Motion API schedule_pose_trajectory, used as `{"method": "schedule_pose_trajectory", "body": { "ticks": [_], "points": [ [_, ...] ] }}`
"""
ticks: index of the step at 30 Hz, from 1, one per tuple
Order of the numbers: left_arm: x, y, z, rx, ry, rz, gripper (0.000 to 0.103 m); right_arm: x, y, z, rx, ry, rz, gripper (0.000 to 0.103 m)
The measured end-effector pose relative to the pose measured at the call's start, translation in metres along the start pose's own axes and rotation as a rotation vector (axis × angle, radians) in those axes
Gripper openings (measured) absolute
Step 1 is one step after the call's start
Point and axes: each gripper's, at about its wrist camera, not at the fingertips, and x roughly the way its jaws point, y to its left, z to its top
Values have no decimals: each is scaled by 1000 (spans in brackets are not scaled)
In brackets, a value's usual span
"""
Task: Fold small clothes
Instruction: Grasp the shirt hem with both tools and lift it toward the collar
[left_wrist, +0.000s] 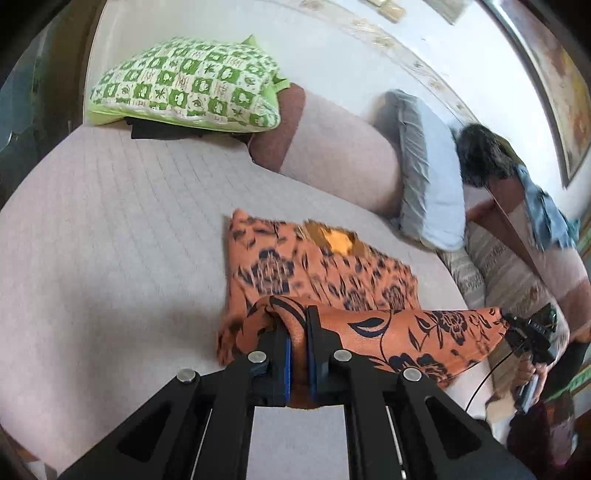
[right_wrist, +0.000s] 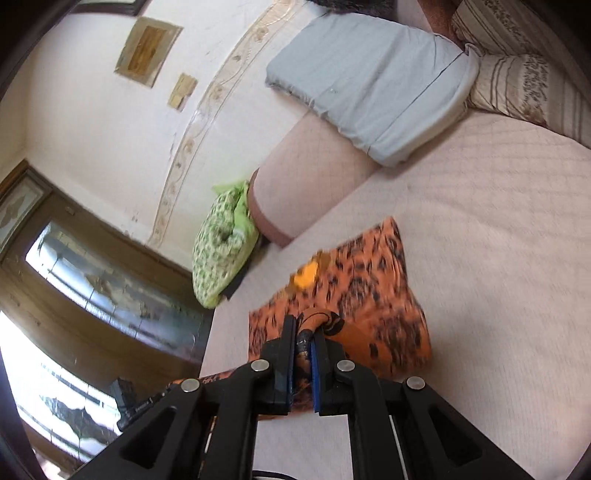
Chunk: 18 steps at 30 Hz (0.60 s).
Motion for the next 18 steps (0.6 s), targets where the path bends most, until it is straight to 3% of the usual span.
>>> {"method": "schedule_pose_trajectory", "body": {
  "ticks": [8, 15, 18],
  "points": [
    [105, 24, 93, -77, 46, 65, 7, 110, -27, 84, 51, 1, -64, 7],
    [205, 55, 123, -145, 145, 169, 11, 221, -91, 127, 181, 69, -161, 10],
    [225, 69, 122, -196, 159, 155, 12, 247, -119, 130, 237, 95, -190, 10]
  ]
}}
